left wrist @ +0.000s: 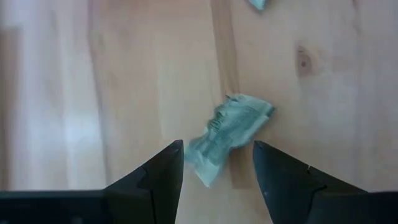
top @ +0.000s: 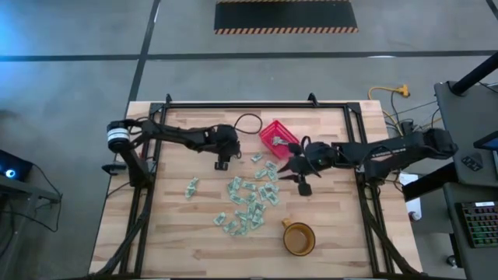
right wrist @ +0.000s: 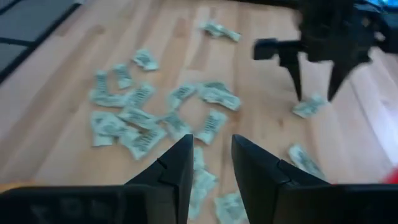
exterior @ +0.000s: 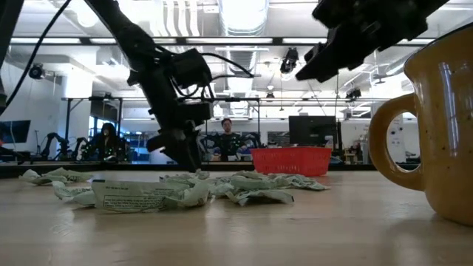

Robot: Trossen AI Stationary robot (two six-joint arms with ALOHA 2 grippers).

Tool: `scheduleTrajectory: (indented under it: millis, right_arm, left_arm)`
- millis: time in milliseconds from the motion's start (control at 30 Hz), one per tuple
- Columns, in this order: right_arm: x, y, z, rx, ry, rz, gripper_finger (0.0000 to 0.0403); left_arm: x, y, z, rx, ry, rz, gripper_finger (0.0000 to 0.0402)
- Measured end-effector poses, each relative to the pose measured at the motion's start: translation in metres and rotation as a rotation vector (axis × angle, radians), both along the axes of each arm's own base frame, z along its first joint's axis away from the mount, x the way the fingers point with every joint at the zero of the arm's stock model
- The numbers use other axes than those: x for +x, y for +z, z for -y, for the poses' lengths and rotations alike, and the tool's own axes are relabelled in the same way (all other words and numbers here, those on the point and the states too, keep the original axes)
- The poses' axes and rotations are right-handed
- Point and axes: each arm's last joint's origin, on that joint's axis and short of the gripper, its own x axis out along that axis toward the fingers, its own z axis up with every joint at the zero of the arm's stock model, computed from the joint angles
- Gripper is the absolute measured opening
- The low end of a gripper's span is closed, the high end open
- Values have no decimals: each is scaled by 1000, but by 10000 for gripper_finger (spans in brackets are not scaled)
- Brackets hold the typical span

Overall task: Pick and place Stevia / Truvia into bins
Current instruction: Put the stevia packet into the red basket

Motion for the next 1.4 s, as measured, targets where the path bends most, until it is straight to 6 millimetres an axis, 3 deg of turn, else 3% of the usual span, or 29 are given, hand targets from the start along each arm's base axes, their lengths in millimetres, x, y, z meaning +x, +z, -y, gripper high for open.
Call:
scheduleTrajectory:
  millis: [167, 433, 833, 1067, 1400]
  right_arm:
    - [-1, -2, -15, 2, 59, -7, 91]
    - [-2, -14, -25, 51, 53, -79, 77]
    - [-8, -30, -27, 110, 8, -150, 68]
    - [-8, -31, -26, 106, 6, -151, 67]
    - [-12, -37, -22, 28, -96, -168, 70]
  left_arm:
    - [1, -5, -12, -53, 8, 1, 176]
    - [5, -12, -14, -82, 2, -18, 162]
    - [3, -4, -11, -99, 33, -13, 7]
    - [13, 7, -7, -100, 47, 56, 8]
    - [48, 44, -3, 21, -31, 422, 8]
